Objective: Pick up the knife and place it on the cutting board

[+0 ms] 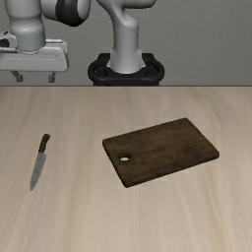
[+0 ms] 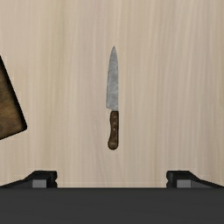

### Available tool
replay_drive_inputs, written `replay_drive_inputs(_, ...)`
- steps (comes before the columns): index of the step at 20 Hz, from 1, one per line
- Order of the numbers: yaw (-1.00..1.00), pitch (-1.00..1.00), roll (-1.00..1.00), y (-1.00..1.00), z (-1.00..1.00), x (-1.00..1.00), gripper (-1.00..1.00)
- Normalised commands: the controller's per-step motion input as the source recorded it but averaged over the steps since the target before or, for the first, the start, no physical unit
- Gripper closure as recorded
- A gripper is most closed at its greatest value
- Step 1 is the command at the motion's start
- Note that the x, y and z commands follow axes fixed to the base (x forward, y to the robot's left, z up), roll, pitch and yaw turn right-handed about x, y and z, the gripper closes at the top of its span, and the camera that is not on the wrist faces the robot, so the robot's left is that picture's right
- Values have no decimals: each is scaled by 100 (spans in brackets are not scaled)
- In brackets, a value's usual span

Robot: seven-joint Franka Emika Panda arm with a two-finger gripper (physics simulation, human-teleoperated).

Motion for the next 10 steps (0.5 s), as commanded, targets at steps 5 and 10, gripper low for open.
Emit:
replay_drive_inputs(5,0,0,0,-20,-40,0,-100)
replay_drive_inputs(10,0,0,0,0,-100,0,-100)
